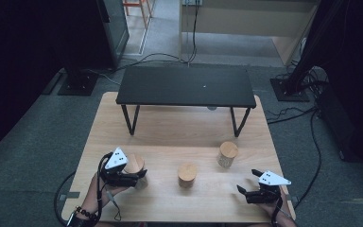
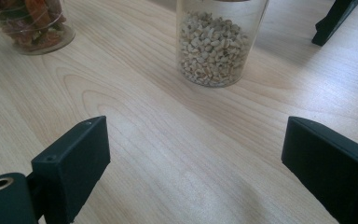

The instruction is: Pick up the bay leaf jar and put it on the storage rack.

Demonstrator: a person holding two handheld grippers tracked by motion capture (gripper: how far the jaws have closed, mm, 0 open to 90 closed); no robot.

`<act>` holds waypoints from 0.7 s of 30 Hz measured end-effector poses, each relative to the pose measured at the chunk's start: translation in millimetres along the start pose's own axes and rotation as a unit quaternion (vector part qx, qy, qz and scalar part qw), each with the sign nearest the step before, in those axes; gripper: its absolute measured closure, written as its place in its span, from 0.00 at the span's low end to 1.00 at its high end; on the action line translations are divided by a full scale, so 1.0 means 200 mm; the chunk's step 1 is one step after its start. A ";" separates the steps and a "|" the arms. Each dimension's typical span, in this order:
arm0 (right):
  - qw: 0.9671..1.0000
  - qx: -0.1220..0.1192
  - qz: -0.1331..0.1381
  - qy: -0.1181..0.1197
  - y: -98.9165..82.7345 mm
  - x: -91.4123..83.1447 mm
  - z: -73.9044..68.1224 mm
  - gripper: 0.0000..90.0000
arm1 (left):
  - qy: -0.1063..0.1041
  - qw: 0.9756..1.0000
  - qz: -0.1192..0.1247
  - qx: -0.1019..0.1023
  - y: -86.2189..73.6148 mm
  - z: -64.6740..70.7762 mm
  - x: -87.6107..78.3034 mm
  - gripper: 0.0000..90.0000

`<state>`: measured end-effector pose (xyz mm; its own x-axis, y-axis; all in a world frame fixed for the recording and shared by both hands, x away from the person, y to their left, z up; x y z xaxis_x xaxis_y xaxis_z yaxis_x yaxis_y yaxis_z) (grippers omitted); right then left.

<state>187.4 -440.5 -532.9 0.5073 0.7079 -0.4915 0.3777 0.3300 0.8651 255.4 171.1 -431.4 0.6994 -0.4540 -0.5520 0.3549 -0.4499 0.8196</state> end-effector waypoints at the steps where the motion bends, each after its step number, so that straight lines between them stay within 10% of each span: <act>1: 1.000 0.000 0.000 0.000 0.00 0.00 0.00 0.08 | 0.000 1.000 -0.001 0.001 0.00 0.00 0.00 0.28; 21: 1.000 0.000 0.000 0.002 0.00 0.00 0.00 0.08 | 0.011 1.000 0.005 0.011 0.14 0.00 -0.03 0.28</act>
<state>187.8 -441.3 -532.8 0.5037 0.7111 -0.4905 0.3771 0.3299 0.8654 261.8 161.7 -404.2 0.7168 -0.4418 -0.5394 0.3338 -0.4618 0.8218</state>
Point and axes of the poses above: each handheld gripper's, and its own axes: x roughly forward along the jaws, y roughly out of its top, z roughly to its right, the point moved 6 cm from there along x, roughly forward along the jaws, and after that the axes turned 15 degrees about y, right-handed, at the moved point
